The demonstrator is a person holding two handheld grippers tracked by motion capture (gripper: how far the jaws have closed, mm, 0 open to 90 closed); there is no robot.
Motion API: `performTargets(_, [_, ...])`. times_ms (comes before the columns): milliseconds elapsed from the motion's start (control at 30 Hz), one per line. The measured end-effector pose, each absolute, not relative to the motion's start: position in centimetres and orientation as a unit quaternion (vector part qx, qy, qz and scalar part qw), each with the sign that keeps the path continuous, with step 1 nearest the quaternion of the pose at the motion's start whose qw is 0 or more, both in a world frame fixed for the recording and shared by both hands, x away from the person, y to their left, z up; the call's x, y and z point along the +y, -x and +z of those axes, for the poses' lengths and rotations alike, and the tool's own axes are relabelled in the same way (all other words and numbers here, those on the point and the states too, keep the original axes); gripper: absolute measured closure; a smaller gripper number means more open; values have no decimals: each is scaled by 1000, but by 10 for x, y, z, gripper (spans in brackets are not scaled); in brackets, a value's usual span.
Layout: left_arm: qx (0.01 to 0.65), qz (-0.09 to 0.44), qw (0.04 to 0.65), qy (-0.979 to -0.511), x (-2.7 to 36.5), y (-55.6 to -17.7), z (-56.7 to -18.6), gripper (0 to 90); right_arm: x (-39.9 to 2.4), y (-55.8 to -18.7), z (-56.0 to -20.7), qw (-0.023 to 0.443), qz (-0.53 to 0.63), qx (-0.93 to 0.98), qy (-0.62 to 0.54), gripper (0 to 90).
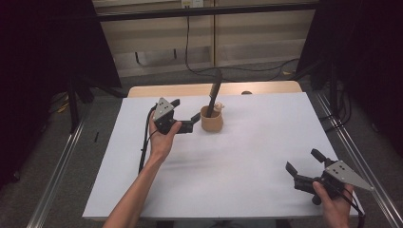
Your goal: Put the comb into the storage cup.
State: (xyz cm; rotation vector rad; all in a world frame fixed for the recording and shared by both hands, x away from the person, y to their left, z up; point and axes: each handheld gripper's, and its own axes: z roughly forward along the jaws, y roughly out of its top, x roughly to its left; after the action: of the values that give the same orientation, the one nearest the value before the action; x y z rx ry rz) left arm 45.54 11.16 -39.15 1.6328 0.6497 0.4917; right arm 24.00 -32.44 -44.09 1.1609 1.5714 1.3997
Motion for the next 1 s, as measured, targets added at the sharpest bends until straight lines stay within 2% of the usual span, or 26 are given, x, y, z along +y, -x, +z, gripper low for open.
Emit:
performTargets(300, [274,223,608,-711,112,-439,-387,23,-322,-235,-438,367,542,608,-450,0])
performTargets(1000, [301,240,595,-705,151,-412,-392,28,-322,-235,-438,370,539,609,-449,0])
